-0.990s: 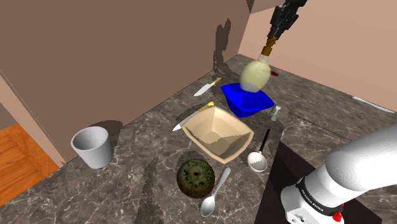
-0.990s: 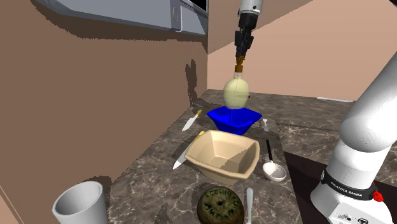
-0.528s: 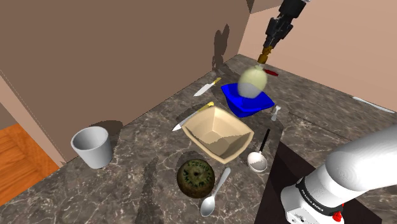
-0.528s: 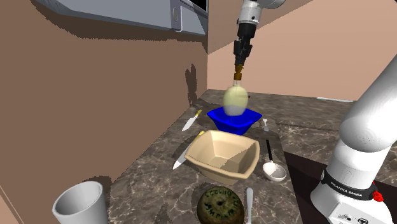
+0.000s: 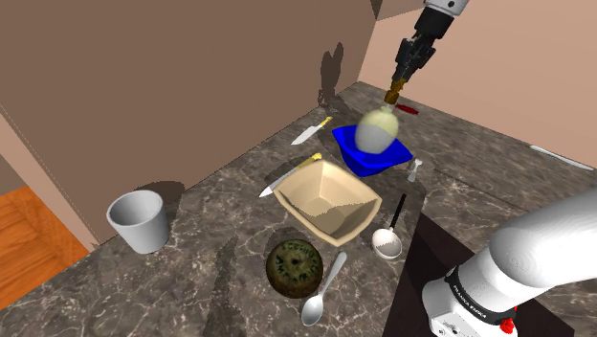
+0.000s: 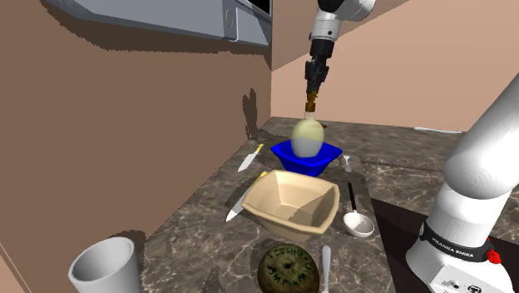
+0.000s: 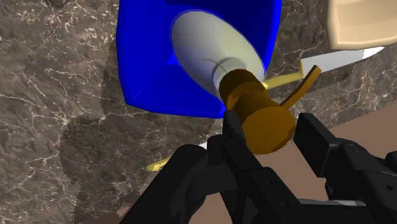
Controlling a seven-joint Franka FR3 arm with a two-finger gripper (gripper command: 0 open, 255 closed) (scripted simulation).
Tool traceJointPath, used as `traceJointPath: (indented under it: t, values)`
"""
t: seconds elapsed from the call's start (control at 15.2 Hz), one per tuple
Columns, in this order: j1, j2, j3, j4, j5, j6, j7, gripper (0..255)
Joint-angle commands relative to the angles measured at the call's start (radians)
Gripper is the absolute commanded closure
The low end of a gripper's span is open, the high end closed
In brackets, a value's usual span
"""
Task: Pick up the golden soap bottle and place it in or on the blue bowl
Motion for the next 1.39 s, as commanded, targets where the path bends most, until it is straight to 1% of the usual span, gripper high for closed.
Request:
traceJointPath:
  t: [0.0, 0.13, 0.2, 0.53, 0.79, 1.32]
  values:
    - [0.0, 0.0, 0.0, -0.001, 0.0, 0.001, 0.0, 255]
    - [0.0, 0.0, 0.0, -0.001, 0.0, 0.001, 0.0, 255]
    - [0.0, 0.0, 0.0, -0.001, 0.0, 0.001, 0.0, 0]
    - [0.0, 0.0, 0.0, -0.001, 0.0, 0.001, 0.0, 0]
    - [-0.005, 0.018, -0.012, 0.146, -0.003, -0.127, 0.001, 0]
    - [-0.005, 0.018, -0.012, 0.146, -0.003, -0.127, 0.001, 0]
